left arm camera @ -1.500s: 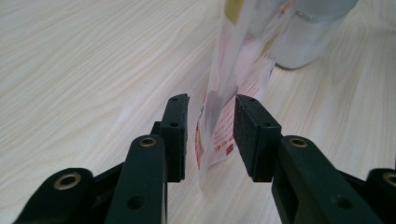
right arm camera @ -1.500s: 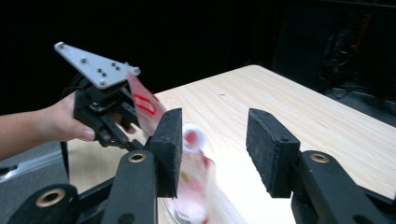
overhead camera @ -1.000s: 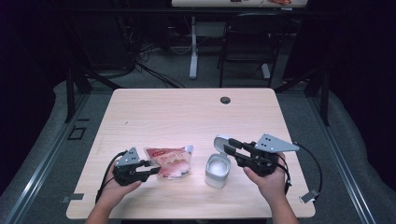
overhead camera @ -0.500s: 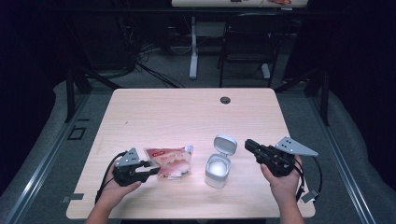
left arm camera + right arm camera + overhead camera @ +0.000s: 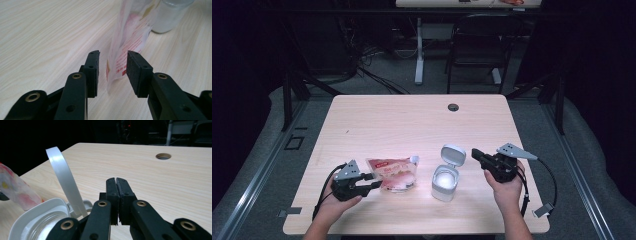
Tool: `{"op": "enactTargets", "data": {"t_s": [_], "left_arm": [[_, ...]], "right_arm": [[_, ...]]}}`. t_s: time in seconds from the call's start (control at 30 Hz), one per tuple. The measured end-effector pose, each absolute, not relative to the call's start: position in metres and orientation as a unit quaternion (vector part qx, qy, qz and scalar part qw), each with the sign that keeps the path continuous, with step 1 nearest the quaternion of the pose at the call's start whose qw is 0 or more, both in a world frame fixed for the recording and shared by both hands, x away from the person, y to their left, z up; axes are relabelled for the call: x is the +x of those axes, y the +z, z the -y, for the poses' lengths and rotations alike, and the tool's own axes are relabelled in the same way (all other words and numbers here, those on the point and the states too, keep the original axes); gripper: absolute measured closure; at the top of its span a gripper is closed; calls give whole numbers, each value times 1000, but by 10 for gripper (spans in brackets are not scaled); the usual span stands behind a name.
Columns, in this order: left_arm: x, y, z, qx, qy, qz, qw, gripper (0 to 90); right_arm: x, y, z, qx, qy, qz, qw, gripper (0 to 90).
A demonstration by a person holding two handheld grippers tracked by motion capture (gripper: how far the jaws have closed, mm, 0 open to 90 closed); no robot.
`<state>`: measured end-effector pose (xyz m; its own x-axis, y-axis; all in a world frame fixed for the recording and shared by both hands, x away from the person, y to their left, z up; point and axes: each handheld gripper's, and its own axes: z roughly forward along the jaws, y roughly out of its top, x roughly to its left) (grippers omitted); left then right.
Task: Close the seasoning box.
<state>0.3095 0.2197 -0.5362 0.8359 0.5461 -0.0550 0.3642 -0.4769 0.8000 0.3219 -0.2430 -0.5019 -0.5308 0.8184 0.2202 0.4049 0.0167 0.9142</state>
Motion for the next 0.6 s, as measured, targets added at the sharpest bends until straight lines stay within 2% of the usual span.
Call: {"op": "enactTargets", "data": {"t_s": [0.27,0.4,0.57,0.6], "left_arm": [[309,-535,-224,849,105,-271,441,627],[310,-535,-224,849,105,-272,440,626],[311,-535,-224,851,104,-270,438,623],[312,-535,-224,851,107,-270,437,617]], "right_arm": [[319,-501,229,408,551,-708,167,884],[316,-500,226,391,567,-711,141,867],[308,-499,217,371,559,-728,139,855],[305,-498,215,371,563,-725,140,824]]}}
